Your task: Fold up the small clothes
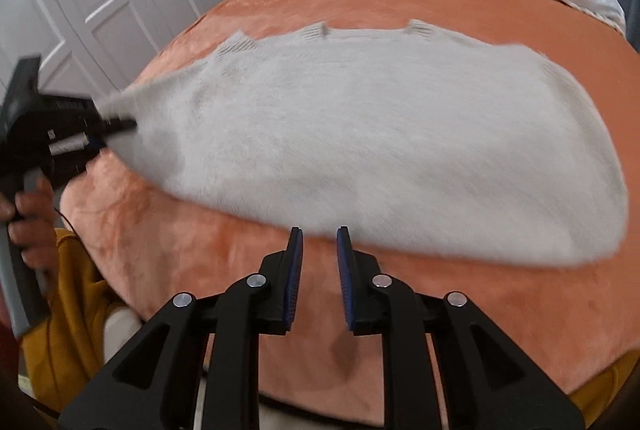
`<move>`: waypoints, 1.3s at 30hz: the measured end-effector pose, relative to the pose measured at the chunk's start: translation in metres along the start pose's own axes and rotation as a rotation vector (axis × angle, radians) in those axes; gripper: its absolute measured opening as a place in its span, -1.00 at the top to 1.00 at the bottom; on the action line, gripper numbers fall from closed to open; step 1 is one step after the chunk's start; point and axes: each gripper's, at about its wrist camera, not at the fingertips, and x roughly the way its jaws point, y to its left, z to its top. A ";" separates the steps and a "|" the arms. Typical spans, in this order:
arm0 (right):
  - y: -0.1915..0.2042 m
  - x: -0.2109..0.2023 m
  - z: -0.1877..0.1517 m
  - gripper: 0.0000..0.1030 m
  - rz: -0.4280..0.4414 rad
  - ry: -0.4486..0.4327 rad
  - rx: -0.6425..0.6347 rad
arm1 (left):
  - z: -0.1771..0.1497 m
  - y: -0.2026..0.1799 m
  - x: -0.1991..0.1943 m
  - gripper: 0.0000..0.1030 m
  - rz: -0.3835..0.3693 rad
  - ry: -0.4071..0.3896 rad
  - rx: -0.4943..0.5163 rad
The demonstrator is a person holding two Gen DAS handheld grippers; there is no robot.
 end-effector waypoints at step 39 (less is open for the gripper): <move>-0.159 -0.078 0.017 -0.33 -0.100 -0.186 0.286 | -0.152 -0.170 0.058 -0.41 0.031 0.180 0.576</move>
